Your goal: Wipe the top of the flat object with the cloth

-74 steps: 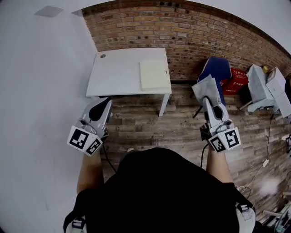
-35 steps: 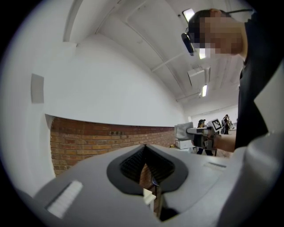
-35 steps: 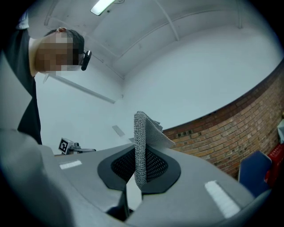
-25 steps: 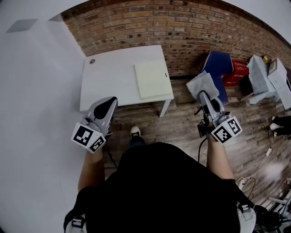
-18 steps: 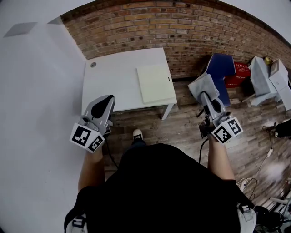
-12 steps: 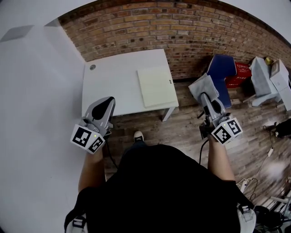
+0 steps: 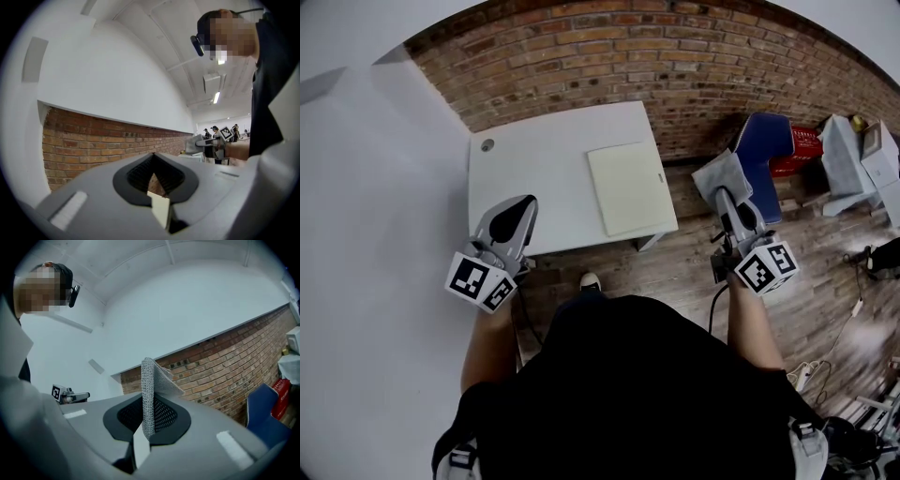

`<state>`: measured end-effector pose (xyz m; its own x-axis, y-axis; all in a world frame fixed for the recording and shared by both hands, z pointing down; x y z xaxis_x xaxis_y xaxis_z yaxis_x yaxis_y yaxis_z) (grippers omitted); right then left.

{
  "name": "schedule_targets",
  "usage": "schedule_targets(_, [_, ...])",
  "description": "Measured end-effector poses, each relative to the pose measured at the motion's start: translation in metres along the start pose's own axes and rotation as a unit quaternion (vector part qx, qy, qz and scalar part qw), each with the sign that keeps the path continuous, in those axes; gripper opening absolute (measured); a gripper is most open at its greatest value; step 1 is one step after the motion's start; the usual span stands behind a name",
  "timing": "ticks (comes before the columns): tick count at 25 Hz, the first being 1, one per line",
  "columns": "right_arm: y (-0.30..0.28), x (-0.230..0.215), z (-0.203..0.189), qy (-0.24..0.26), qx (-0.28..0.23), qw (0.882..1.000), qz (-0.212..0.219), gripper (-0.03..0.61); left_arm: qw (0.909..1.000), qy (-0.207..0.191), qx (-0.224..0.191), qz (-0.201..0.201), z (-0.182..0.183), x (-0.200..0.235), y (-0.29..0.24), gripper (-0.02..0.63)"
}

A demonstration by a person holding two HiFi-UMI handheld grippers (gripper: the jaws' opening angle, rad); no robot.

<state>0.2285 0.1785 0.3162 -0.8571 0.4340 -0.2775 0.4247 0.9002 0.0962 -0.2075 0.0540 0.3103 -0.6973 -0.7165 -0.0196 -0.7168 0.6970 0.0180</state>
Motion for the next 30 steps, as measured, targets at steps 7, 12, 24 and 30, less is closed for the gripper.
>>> schedule_targets(7, [-0.051,-0.005,0.003,0.001,0.017,1.0,-0.012,0.009,0.9997,0.011,0.013,-0.017,-0.001,0.053,-0.034,0.0])
schedule_targets(12, [-0.087,-0.005,0.0,0.003,0.024,1.0,-0.02,0.009,0.9992,0.01,0.022,-0.031,-0.009,0.083,-0.059,0.0])
schedule_targets(24, [-0.153,-0.02,-0.014,-0.008,0.035,0.998,-0.045,0.009,0.9981,0.014,0.026,-0.055,-0.017,0.15,-0.115,0.0])
schedule_targets(30, [-0.176,-0.02,-0.016,-0.005,0.033,0.998,-0.054,0.009,0.9976,0.016,0.03,-0.06,-0.023,0.171,-0.128,0.0])
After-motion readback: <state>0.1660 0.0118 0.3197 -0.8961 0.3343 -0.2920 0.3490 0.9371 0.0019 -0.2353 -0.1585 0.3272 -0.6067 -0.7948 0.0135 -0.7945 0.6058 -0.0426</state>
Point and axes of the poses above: the fingertips, and each gripper's own axes: y backward along the fingers, x to its left, z out of its top, the point moved 10 cm from there along y, backward along the fingers, and after that the axes turned 12 degrees about z, right-handed, at the moved point
